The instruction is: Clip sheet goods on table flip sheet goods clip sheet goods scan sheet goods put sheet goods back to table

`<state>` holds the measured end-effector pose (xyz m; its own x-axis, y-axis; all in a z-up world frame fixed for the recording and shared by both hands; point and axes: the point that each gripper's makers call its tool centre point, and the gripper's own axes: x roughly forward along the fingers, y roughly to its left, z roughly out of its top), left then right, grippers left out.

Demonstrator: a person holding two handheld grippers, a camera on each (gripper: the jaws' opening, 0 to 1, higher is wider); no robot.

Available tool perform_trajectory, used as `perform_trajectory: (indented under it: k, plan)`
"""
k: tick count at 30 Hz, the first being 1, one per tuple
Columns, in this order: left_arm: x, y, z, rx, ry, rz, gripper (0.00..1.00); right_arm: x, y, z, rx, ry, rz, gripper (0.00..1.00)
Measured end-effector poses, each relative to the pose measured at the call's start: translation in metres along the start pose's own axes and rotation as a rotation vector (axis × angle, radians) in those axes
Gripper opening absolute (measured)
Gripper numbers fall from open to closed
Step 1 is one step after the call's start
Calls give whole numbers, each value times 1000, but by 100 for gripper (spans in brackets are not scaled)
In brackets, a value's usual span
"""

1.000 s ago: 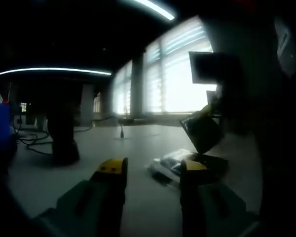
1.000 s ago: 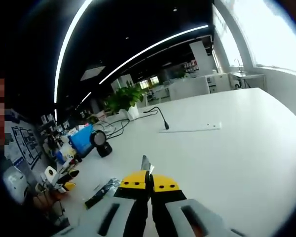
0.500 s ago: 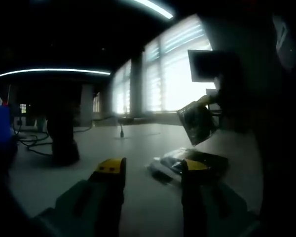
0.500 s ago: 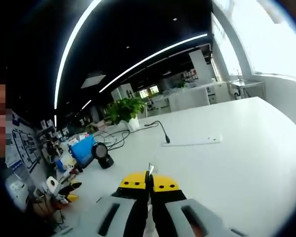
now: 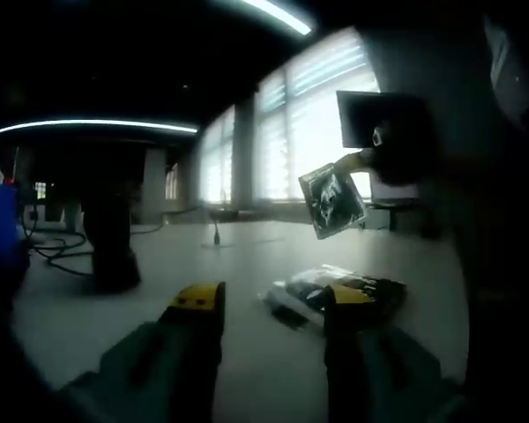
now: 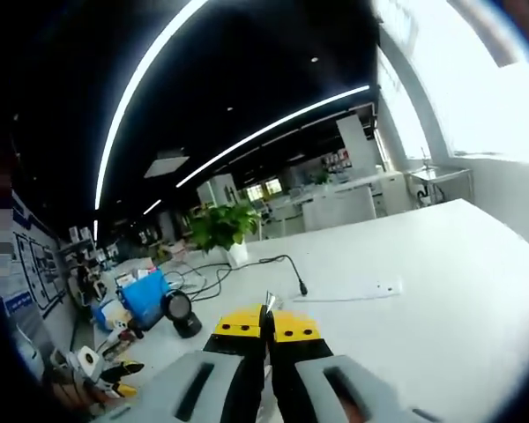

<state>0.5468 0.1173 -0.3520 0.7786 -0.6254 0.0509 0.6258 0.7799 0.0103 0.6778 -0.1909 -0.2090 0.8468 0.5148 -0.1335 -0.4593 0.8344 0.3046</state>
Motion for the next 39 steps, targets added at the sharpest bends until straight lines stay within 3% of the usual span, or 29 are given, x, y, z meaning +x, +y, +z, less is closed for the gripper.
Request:
perform_trajectory:
  k: [12,13,25,31,39]
  plan:
    - [2,5,-6,4,30,14,37,27,13,18,-3,-112,-8,0]
    - [2,5,-6,3,30,14,37,33,30,14,2,-130,-17,0]
    - [3,8,-7,4,34,29,37,64,55,14,-29,-171,-2,0]
    - [3,11,-7,5,33,35,37,78,62,19,39,-201,8,0]
    - [1,12,-4,-14,17,44,37,97,72,18,47,-210,5,0]
